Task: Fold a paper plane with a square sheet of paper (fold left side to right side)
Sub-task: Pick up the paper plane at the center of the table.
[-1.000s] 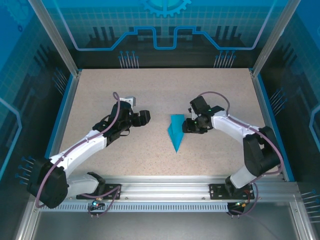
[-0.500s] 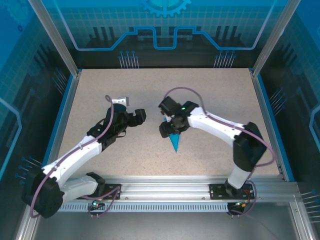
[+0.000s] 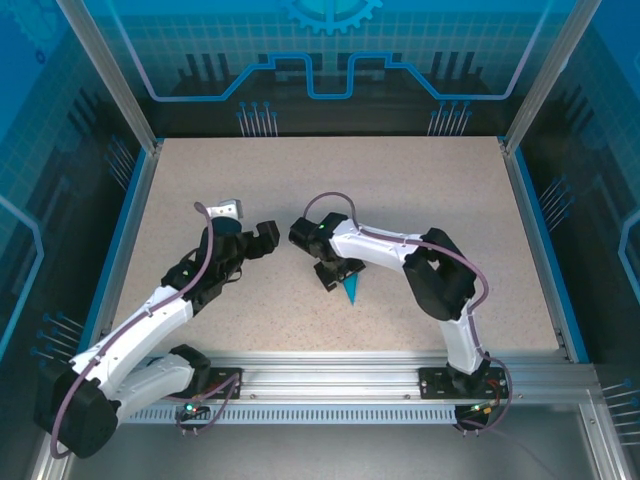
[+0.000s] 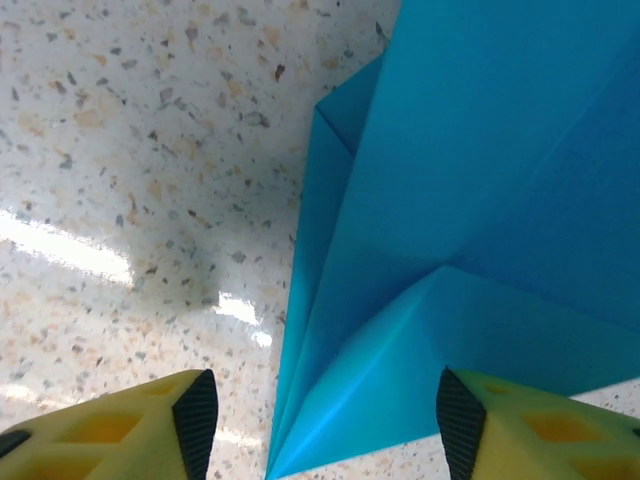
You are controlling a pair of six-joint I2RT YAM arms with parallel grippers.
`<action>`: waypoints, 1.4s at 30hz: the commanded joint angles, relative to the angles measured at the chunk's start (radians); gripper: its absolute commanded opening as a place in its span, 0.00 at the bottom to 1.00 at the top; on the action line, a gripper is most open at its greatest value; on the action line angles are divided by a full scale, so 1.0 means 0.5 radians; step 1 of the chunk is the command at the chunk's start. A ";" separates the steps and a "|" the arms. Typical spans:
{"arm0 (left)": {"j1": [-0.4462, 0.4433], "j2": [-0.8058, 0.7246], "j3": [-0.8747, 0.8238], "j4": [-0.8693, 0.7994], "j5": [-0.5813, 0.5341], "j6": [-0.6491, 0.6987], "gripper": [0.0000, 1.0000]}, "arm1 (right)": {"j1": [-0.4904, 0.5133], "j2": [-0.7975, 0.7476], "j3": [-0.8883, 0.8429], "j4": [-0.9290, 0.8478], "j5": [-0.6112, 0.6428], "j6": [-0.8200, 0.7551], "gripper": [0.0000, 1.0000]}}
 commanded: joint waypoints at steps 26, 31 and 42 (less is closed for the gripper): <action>0.020 0.027 -0.013 -0.007 -0.026 -0.046 0.97 | -0.050 -0.043 -0.130 -0.038 0.190 0.117 0.34; 0.019 0.033 -0.013 -0.004 -0.018 -0.051 0.97 | -0.077 -0.117 -0.187 0.002 0.165 0.137 0.23; 0.021 0.061 0.017 0.003 0.007 -0.035 0.98 | -0.313 -0.335 -0.259 0.167 -0.120 0.059 0.00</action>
